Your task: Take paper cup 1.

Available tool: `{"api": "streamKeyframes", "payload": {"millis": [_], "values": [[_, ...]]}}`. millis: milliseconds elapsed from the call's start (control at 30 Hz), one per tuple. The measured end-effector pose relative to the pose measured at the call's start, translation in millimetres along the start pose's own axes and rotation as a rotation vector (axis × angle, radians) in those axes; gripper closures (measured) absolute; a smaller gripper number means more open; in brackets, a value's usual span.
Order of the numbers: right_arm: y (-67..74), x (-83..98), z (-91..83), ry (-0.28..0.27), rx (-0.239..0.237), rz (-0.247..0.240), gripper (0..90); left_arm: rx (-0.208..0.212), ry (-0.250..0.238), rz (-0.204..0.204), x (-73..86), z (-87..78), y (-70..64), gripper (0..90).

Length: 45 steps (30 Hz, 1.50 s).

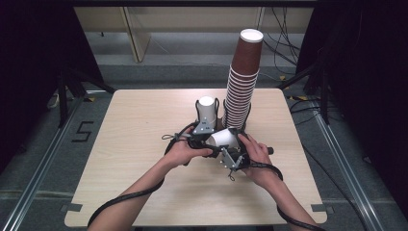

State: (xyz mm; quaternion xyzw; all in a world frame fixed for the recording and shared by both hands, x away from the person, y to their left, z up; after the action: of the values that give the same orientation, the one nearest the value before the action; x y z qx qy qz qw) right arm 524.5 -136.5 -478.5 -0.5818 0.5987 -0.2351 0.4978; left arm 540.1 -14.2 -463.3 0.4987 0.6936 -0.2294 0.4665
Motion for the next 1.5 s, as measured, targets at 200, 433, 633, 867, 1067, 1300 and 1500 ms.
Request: {"api": "streamKeyframes", "payload": {"millis": [200, 433, 633, 867, 1067, 1300, 1500], "values": [[3.5, -1.5, 1.1, 0.003, -0.024, 0.055, 19.4, -0.011, -0.007, 0.005, 2.5, -2.0, 0.2, 31.9], [1.9, 1.3, 1.7, -0.003, -0.033, 0.055, 14.5, -0.032, -0.027, -0.012, 5.7, -5.1, 2.3, 32.4], [-0.6, 5.6, 0.1, -0.008, -0.043, 0.117, 14.0, -0.058, -0.046, -0.029, 10.2, -8.6, 5.3, 32.5], [-4.5, 16.9, -6.5, 0.002, -0.077, 0.328, 14.8, -0.092, -0.067, -0.042, 14.4, -14.2, 7.7, 32.5], [-9.4, 28.0, -8.5, -0.034, -0.124, 0.523, 15.2, -0.133, -0.09, -0.049, 17.0, -18.4, 9.3, 32.4], [-8.8, 38.4, -6.7, -0.051, -0.204, 0.792, 15.3, -0.172, -0.115, -0.041, 18.0, -20.9, 5.1, 32.4], [-7.0, 45.9, -5.4, -0.046, -0.244, 0.962, 15.3, -0.196, -0.154, -0.057, 21.1, -21.9, 2.0, 32.4]]}}
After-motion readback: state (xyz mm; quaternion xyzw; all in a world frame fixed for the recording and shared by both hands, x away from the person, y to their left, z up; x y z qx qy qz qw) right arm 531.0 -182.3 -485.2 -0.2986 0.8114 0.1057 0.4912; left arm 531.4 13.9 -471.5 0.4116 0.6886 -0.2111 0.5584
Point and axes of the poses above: each handheld gripper's, and its own axes: z roughly forward along the jaws, x roughly out of its underside, y roughly to its left, the point moved 5 cm from there along z, roughly forward along the jaws, and after that the axes turned 12 degrees about z, right-handed, at the moved point
